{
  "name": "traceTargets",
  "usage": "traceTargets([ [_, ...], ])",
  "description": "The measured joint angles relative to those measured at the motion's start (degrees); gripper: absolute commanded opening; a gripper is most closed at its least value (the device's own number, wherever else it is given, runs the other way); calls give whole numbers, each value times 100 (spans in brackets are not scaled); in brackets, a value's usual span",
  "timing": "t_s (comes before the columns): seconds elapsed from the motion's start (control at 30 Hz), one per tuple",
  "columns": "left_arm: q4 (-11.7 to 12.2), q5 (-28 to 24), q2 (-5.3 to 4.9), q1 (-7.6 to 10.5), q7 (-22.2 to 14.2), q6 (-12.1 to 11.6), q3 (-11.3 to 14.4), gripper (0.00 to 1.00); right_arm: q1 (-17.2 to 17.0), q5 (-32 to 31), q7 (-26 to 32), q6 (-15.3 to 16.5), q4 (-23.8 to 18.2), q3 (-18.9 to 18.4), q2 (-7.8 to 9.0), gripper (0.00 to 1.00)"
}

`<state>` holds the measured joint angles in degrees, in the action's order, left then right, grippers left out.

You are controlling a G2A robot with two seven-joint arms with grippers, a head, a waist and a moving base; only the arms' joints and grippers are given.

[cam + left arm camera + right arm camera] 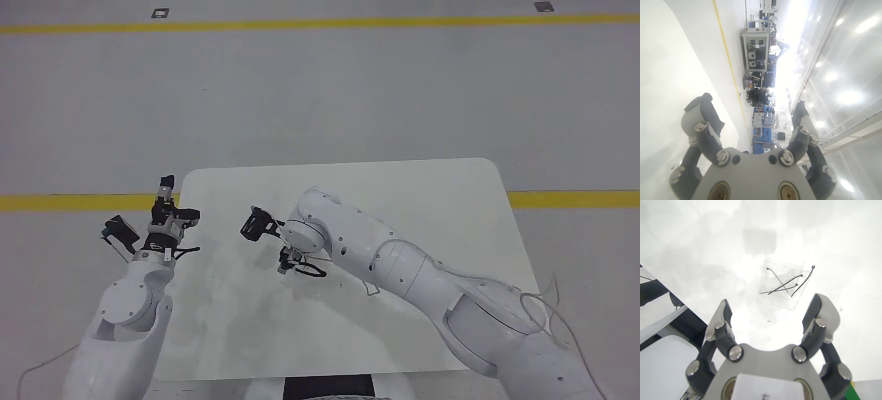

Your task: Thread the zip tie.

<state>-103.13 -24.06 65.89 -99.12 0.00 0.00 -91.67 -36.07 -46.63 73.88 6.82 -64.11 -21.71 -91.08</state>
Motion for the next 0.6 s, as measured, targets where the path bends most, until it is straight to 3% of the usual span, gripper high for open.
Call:
traceTargets([
  [0.27, 0, 0, 0, 0, 0, 0, 0, 100, 8, -18, 14, 12, -10, 16, 1, 100],
  [0.37, 0, 0, 0, 0, 0, 0, 0, 100, 78, -217, 179, 342, -5, 103, -10, 100],
  [0.4, 0, 0, 0, 0, 0, 0, 0, 100, 89, -227, 210, 411, 13, 106, -20, 89],
  [0.47, 0, 0, 0, 0, 0, 0, 0, 100, 115, -223, 243, 520, 77, 109, -48, 47],
  [0.53, 0, 0, 0, 0, 0, 0, 0, 100, 146, -206, 238, 603, 168, 113, -86, 44],
  [0.6, 0, 0, 0, 0, 0, 0, 0, 100, 168, -174, 207, 668, 268, 114, -122, 49],
])
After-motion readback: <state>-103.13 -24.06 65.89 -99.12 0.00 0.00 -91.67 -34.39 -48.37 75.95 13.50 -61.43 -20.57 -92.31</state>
